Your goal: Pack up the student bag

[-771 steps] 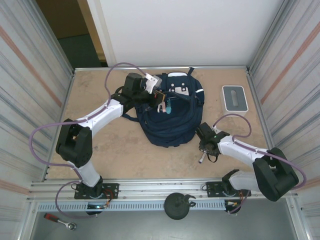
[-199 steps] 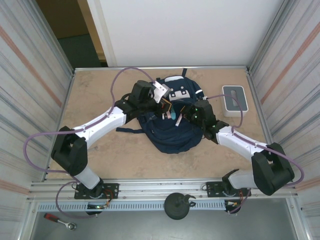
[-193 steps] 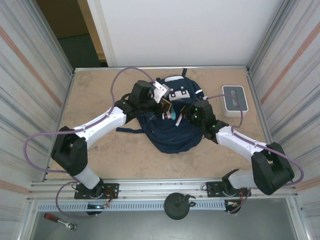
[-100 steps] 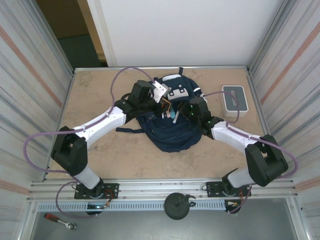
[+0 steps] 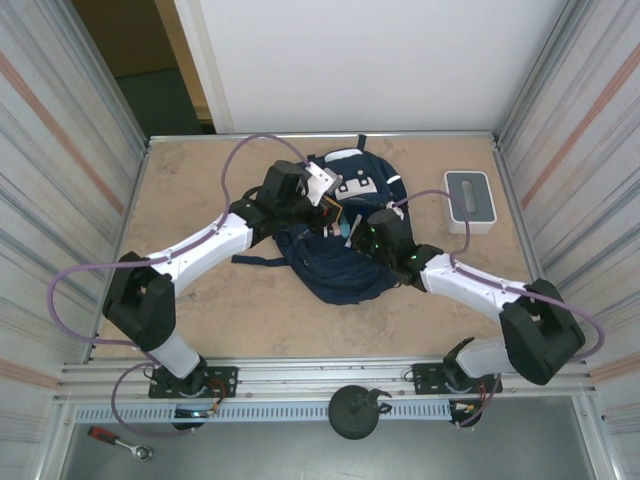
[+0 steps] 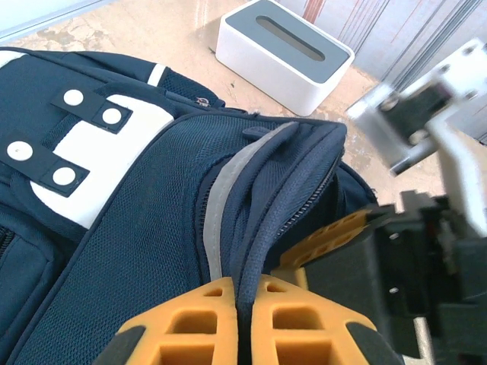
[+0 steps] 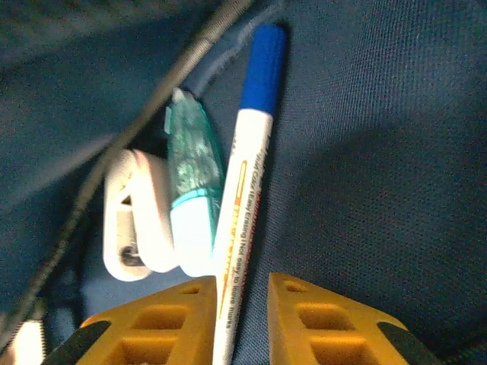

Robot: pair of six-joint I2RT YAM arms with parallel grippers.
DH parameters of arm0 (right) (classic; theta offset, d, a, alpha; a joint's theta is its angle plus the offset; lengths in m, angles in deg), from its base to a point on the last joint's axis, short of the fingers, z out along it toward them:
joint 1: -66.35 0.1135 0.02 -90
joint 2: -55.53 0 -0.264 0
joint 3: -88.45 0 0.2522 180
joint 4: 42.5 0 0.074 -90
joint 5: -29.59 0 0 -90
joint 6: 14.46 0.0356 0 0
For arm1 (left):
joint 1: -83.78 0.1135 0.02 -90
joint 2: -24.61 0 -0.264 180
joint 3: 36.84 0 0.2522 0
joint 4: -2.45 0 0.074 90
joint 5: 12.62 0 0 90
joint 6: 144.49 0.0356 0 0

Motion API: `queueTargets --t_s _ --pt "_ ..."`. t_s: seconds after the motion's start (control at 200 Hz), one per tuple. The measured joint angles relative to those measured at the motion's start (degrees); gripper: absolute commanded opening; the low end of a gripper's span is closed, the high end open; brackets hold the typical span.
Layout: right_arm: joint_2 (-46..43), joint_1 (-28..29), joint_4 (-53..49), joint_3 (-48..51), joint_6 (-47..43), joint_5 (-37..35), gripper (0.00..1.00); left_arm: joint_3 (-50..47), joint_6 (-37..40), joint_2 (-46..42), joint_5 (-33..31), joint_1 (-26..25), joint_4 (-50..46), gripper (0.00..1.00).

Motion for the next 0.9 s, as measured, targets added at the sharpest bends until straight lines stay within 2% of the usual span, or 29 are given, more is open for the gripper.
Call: queueTargets --t_s 0.271,0.546,0.736,0.902 --pt "7.0 0.0 0.0 -3.9 -0.9 -1.8 0.12 0.0 0.1 0.0 -0.9 0.0 -1.0 0.00" --pt "11.8 -2.4 3.7 -8.5 -2.5 -1.2 0.13 0.0 0.3 0.0 -0.9 -0.1 -1.2 0.00" --pt "10.3 -3.5 4.5 -8.0 -4.9 0.4 0.18 0.0 0.5 0.2 -0.9 -0.1 -1.2 0.00" --pt "2.2 -3.5 2.5 -3.2 -7.4 2.2 0.23 0.0 0.7 0.3 -1.1 -0.3 -1.1 0.00"
